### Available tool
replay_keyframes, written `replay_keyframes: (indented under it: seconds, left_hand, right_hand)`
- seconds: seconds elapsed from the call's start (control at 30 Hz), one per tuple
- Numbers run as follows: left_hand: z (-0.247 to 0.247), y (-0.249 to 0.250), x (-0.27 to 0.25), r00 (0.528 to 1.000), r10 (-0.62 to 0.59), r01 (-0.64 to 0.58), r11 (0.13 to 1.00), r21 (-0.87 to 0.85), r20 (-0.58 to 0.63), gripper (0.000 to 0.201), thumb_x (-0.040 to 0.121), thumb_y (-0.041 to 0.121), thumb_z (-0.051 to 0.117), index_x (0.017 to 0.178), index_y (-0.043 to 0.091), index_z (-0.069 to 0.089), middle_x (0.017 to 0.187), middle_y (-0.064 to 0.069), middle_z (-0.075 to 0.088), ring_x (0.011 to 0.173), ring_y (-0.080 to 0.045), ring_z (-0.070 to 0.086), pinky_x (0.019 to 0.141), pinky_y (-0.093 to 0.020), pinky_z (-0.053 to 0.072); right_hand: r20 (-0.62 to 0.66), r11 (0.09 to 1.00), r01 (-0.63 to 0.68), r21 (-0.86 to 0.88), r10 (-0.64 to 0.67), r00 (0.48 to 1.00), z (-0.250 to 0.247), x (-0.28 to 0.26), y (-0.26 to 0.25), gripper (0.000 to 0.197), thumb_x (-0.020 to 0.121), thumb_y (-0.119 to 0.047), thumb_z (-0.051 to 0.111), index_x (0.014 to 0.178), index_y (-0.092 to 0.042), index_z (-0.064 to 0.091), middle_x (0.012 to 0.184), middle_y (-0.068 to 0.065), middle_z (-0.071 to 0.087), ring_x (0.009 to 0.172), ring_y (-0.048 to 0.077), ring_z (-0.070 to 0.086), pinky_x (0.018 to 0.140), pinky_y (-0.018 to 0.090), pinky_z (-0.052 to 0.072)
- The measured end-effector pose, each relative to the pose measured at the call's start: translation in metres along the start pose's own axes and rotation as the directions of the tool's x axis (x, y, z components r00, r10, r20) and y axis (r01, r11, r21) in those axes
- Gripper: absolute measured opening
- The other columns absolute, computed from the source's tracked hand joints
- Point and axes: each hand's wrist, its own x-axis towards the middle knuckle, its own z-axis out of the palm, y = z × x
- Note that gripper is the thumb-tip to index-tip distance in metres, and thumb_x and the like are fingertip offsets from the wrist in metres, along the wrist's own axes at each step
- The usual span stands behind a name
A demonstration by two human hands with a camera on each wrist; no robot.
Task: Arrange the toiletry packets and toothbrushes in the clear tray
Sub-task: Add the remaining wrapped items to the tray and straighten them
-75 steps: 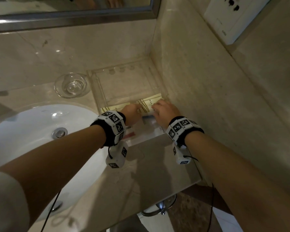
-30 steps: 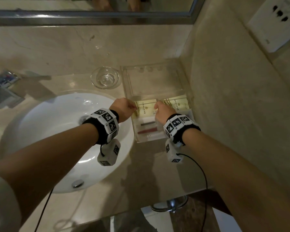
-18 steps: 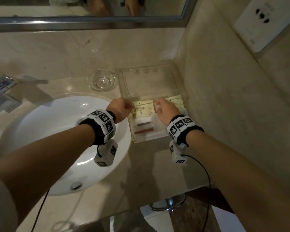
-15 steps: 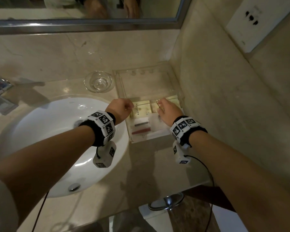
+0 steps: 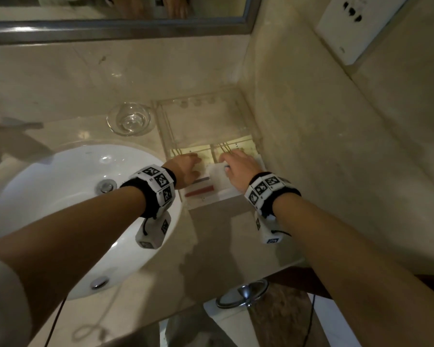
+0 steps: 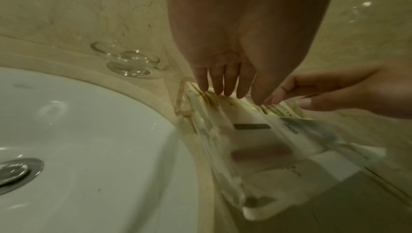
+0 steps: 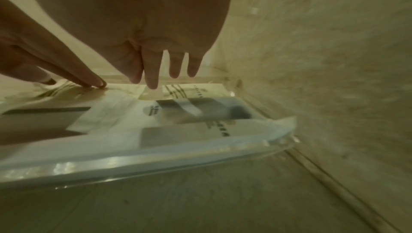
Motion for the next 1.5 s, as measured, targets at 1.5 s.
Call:
replay_keyframes:
  seconds: [1.5]
  left_hand:
    - [0.034, 0.001, -0.014, 0.998, 0.048, -0.049, 0.998, 0.035, 0.046, 0.033, 0.076, 0.026, 0.069, 0.082, 0.015, 0.039, 0.093, -0.003, 0.042, 0.085, -0.023, 0.044, 0.075, -0.033, 0.04]
  right_hand:
    - [0.034, 0.97, -0.102, -0.222, 0.112, 0.993, 0.024, -0.009, 0.007, 0.101, 0.073, -0.056, 0.067, 0.149, -0.02, 0.011, 0.159, 0.006, 0.01, 0.146, 0.028, 0.009, 0.117, 0.048, 0.014]
